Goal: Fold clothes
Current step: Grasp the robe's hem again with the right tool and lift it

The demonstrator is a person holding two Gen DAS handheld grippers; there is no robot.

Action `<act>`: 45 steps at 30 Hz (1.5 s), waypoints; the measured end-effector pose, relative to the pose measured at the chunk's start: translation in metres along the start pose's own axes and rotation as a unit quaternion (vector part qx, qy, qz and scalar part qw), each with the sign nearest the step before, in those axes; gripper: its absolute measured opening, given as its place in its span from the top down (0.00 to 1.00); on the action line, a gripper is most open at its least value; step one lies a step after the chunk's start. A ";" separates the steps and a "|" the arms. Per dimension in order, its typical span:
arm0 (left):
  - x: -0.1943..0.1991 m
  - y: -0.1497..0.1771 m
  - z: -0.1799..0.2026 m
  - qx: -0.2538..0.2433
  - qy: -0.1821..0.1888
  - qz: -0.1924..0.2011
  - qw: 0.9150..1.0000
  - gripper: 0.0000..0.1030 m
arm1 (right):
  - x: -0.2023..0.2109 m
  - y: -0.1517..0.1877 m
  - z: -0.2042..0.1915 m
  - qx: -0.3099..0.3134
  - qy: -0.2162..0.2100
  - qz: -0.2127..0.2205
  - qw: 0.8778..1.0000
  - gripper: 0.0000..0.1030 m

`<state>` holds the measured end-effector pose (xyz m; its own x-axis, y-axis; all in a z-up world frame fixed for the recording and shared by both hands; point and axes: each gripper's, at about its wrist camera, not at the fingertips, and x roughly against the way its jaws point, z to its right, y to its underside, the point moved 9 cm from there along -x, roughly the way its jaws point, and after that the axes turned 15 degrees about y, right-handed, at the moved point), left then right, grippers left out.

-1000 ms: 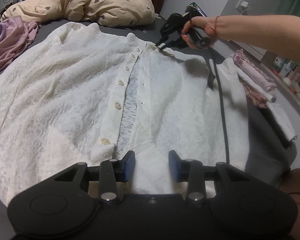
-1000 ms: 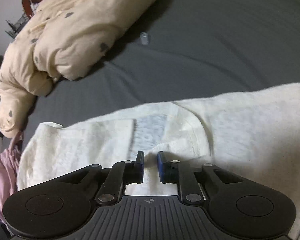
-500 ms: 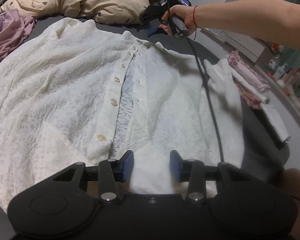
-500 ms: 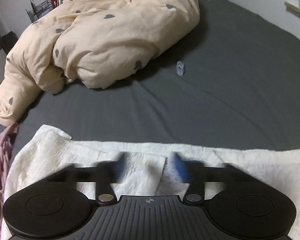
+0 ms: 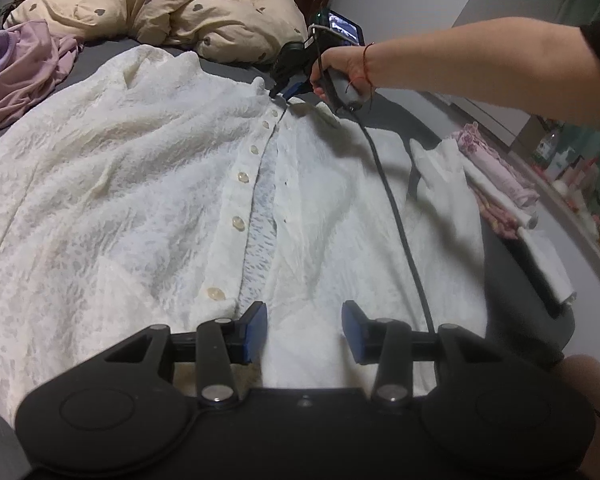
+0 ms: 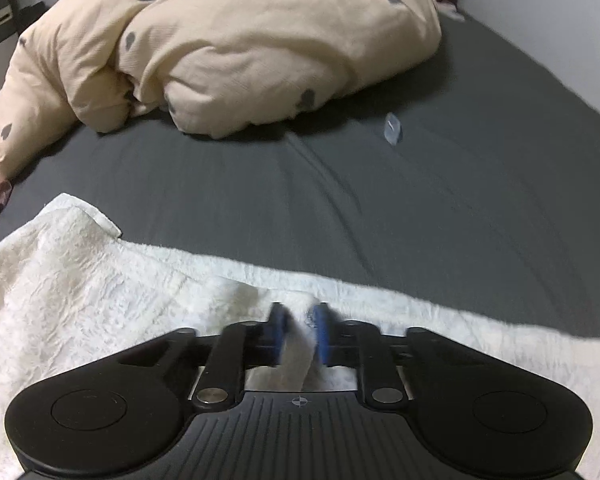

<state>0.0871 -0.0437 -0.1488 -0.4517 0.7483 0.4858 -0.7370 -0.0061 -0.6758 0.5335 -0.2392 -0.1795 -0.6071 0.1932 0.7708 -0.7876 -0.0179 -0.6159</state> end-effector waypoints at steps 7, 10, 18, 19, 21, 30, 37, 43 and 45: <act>0.013 -0.014 -0.010 0.015 0.000 0.040 0.999 0.59 | -0.008 -0.008 -0.004 -0.010 0.017 -0.023 1.000 0.91; 0.023 -0.025 -0.018 0.016 -0.009 0.064 0.998 0.56 | -0.004 -0.011 -0.003 0.006 0.031 -0.017 0.999 0.83; 0.060 -0.041 -0.061 0.038 -0.087 0.119 0.988 0.54 | 0.040 -0.045 -0.035 0.009 -0.051 0.043 0.998 0.38; 0.064 -0.041 -0.068 0.044 -0.096 0.126 0.986 0.54 | 0.042 -0.044 -0.048 0.012 -0.078 0.030 0.996 0.38; 0.070 -0.041 -0.079 0.055 -0.109 0.134 0.983 0.54 | 0.044 -0.041 -0.075 0.017 -0.105 0.017 0.994 0.38; 0.083 -0.038 -0.104 0.076 -0.124 0.138 0.980 0.53 | 0.012 -0.037 -0.144 -0.007 -0.090 -0.028 0.996 0.95; 0.086 -0.033 -0.126 0.136 -0.107 0.143 0.974 0.53 | -0.003 -0.048 -0.161 -0.008 -0.081 -0.023 0.996 0.98; 0.083 -0.033 -0.118 0.107 -0.117 0.135 0.978 0.53 | -0.007 -0.061 -0.174 -0.010 -0.085 0.002 0.996 0.97; 0.082 -0.033 -0.115 0.094 -0.125 0.132 0.979 0.53 | -0.007 -0.063 -0.177 -0.016 -0.105 -0.006 0.994 0.97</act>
<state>0.1323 0.0940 -0.1508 -0.7300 0.5194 0.4442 -0.6475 -0.3173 -0.6929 0.6061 -0.0654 -0.1746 -0.6082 -0.0156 0.7937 -0.7938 0.0144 -0.6080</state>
